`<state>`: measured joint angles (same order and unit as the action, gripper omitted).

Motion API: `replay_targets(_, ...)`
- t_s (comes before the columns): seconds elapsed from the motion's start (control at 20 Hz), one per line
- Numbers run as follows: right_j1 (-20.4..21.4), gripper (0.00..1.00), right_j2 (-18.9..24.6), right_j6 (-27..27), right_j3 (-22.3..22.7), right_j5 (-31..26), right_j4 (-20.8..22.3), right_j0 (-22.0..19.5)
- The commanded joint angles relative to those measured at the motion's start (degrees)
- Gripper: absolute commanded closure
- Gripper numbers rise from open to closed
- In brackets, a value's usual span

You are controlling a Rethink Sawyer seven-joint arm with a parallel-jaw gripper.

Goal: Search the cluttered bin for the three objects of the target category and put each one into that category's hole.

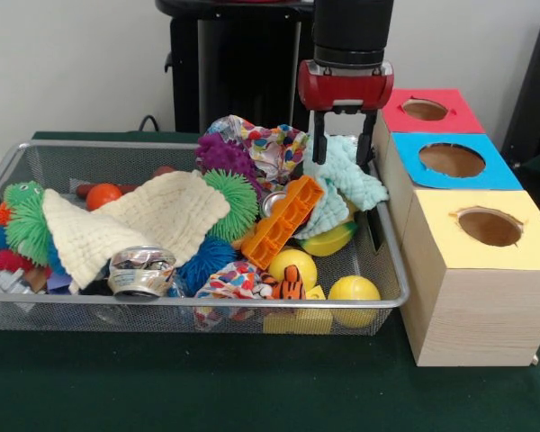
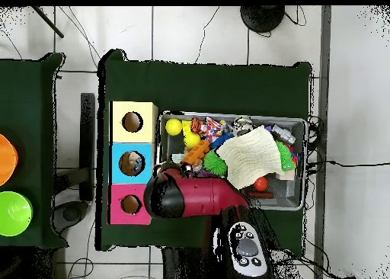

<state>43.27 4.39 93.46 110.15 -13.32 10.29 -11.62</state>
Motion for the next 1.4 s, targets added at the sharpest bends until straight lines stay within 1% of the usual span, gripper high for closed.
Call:
replay_targets(0.05,-3.08,0.00,1.45,8.11,2.43,3.72,1.42,-1.04)
replay_targets(0.4,-3.13,0.00,1.40,7.21,2.58,4.09,1.73,-1.93)
replay_targets(0.65,-3.73,0.00,1.08,7.44,3.12,5.43,2.03,-2.21)
replay_targets(0.95,-3.11,0.00,0.17,8.80,4.79,6.58,1.70,-0.96)
replay_targets(1.2,-2.42,0.00,-0.32,9.31,6.13,6.97,1.51,-0.72)
replay_targets(1.25,-2.53,0.00,-0.46,9.42,6.16,7.28,1.48,-0.59)
replay_targets(1.4,-5.04,0.00,-0.76,9.91,5.74,9.97,1.60,-0.42)
